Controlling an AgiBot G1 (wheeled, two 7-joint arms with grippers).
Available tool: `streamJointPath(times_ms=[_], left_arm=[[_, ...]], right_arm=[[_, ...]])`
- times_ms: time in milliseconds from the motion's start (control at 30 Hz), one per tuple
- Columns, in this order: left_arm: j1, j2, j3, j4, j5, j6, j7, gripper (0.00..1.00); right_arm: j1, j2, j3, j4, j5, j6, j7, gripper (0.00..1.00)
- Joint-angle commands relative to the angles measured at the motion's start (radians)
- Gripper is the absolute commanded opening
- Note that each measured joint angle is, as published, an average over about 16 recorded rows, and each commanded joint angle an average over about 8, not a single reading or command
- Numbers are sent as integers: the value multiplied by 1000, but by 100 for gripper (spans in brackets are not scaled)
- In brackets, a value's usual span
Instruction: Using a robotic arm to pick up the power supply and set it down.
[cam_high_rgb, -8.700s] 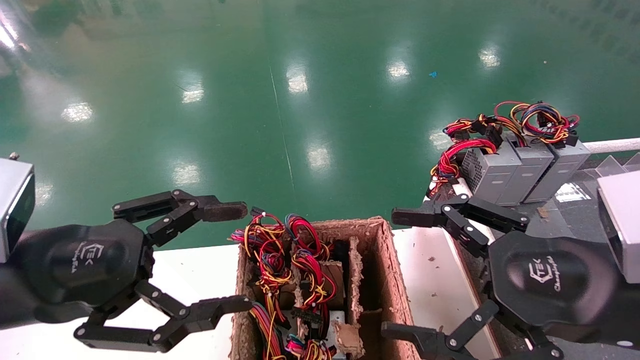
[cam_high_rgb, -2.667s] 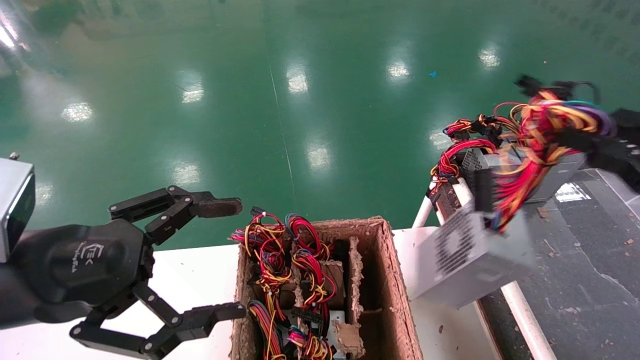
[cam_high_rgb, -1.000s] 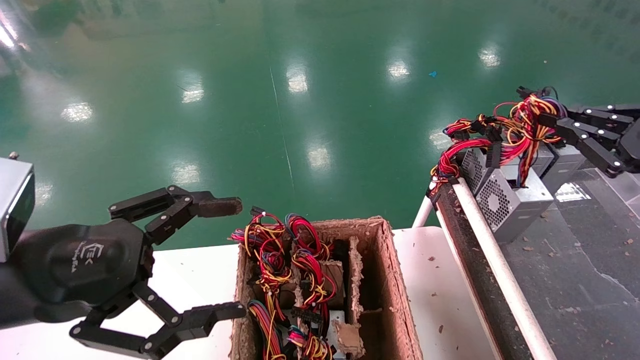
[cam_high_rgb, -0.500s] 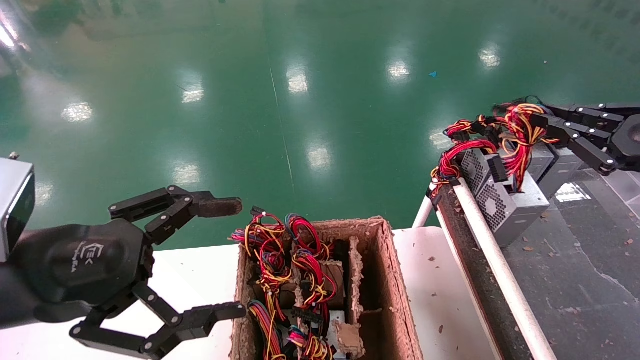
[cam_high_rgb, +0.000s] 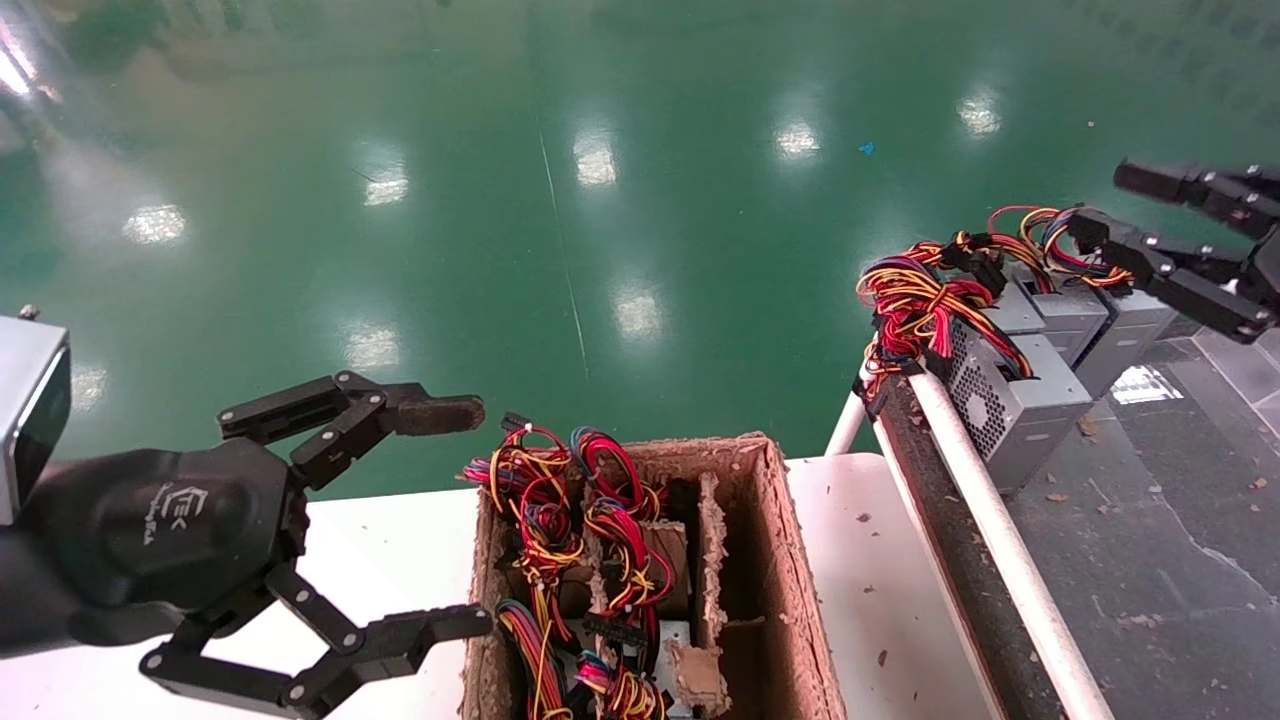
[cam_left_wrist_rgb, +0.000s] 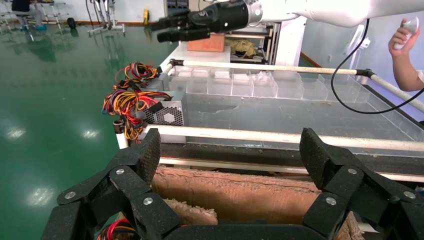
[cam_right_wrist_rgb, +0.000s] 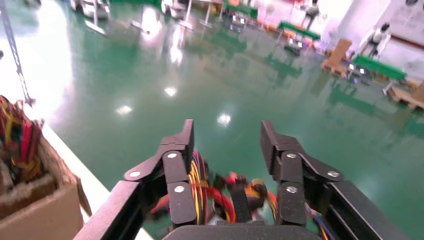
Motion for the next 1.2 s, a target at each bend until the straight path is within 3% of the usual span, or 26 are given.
streamJointPath(times_ms=[33, 1200], left_arm=[[0, 0, 0, 0, 0, 0, 0, 100], [0, 0, 0, 0, 0, 0, 0, 100]], right_arm=[[-6, -1, 4, 5, 11, -3, -7, 100], [-265, 14, -27, 556, 193, -10, 305, 100]])
